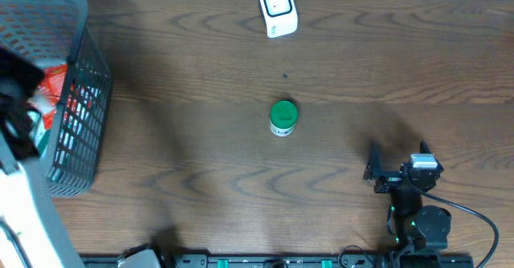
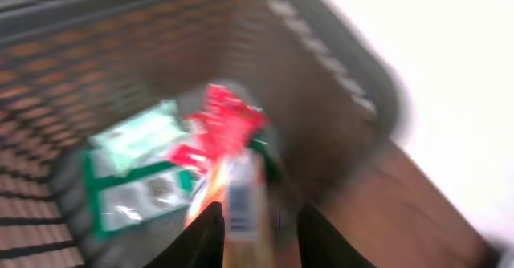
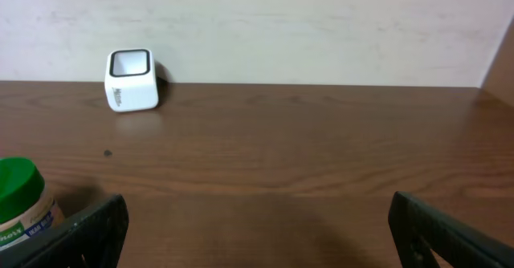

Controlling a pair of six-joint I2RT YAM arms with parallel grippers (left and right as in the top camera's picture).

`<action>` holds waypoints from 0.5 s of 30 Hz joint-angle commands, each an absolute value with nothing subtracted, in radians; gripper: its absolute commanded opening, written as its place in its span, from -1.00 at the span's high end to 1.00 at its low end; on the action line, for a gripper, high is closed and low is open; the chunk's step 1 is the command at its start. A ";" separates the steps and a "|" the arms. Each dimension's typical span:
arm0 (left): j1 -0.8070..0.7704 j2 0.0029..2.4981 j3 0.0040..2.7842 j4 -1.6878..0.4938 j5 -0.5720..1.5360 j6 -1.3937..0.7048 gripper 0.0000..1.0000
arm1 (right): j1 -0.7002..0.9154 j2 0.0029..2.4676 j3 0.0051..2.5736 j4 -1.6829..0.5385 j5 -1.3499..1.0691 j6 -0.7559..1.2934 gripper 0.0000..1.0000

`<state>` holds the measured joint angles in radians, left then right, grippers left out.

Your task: Scan the item barcode

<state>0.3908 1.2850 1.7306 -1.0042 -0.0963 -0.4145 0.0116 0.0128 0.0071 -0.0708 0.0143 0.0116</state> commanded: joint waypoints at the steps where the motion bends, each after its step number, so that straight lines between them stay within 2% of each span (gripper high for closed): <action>1: 0.227 1.246 1.745 -1.046 -0.019 -0.413 0.38 | 0.013 0.011 0.006 -0.075 0.009 0.022 -0.99; 5: 0.024 1.261 1.725 -1.108 -0.028 -0.411 0.35 | 0.013 0.011 0.006 -0.075 0.009 0.022 -0.99; 7: -0.051 1.282 1.719 -1.136 -0.121 -0.411 0.26 | 0.013 0.011 0.006 -0.075 0.009 0.022 -0.98; 8: -0.075 1.292 1.719 -1.147 -0.190 -0.412 0.13 | 0.013 0.011 0.006 -0.075 0.009 0.022 -0.98; 13: -0.063 1.309 1.720 -1.139 -0.291 -0.423 -0.30 | 0.013 0.011 0.006 -0.075 0.009 0.022 -0.99; 15: -0.026 1.308 1.725 -1.128 -0.294 -0.423 -0.31 | 0.013 0.011 0.006 -0.075 0.009 0.022 -0.98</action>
